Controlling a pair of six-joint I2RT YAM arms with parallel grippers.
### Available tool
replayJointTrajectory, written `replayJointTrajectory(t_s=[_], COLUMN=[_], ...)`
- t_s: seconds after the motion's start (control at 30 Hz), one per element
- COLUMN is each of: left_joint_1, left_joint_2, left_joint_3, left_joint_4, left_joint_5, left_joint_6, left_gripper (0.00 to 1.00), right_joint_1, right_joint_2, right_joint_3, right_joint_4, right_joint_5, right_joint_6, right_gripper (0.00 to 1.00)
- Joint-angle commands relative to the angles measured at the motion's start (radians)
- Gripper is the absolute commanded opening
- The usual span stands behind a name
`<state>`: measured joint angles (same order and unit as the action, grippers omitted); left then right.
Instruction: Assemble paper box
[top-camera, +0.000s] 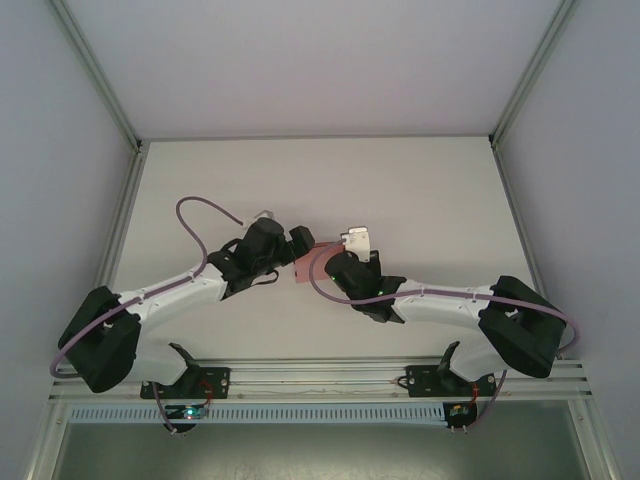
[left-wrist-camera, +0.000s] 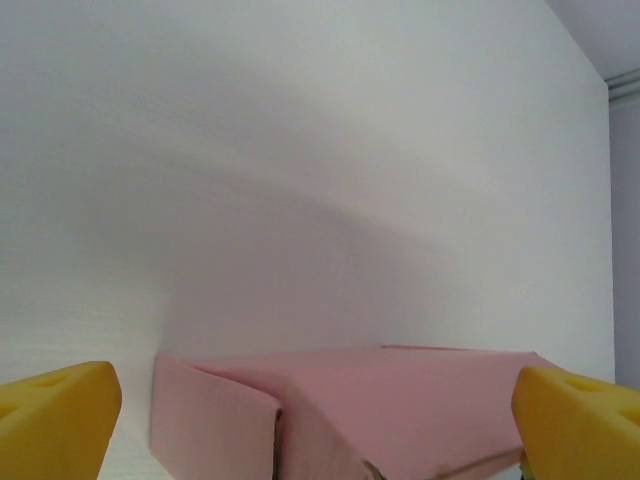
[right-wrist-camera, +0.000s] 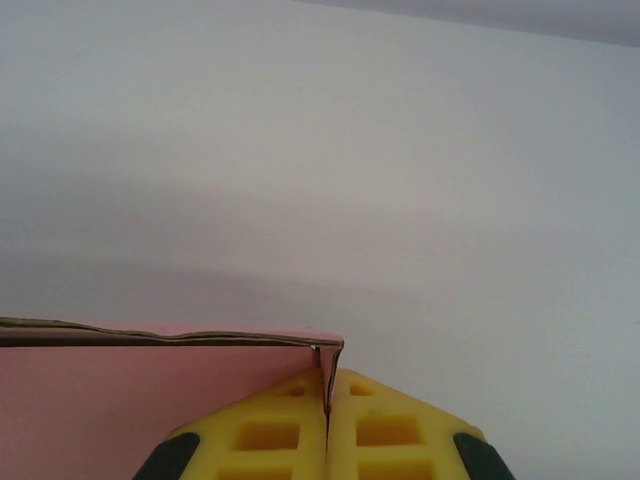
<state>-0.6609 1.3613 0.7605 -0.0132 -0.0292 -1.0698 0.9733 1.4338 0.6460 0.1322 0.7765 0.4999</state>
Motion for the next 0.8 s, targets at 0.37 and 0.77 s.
replayJointTrajectory(t_s=[0.37,0.77], left_joint_1=[0.015,0.02], left_joint_2=[0.085,0.111], left_joint_3=[-0.063,-0.105], left_joint_4=[0.212,0.246], left_joint_5=[0.042,0.063], left_joint_6=[-0.079,-0.102], left_gripper=[0.9,0.7], right_joint_1=[0.022,0.015], right_joint_2=[0.057,-0.064], right_joint_3=[-0.055,-0.048], right_joint_4=[-0.189,-0.128], right_joint_5=[-0.121,-0.171], right_joint_6=[0.028,-0.007], right_gripper=[0.0,0.23])
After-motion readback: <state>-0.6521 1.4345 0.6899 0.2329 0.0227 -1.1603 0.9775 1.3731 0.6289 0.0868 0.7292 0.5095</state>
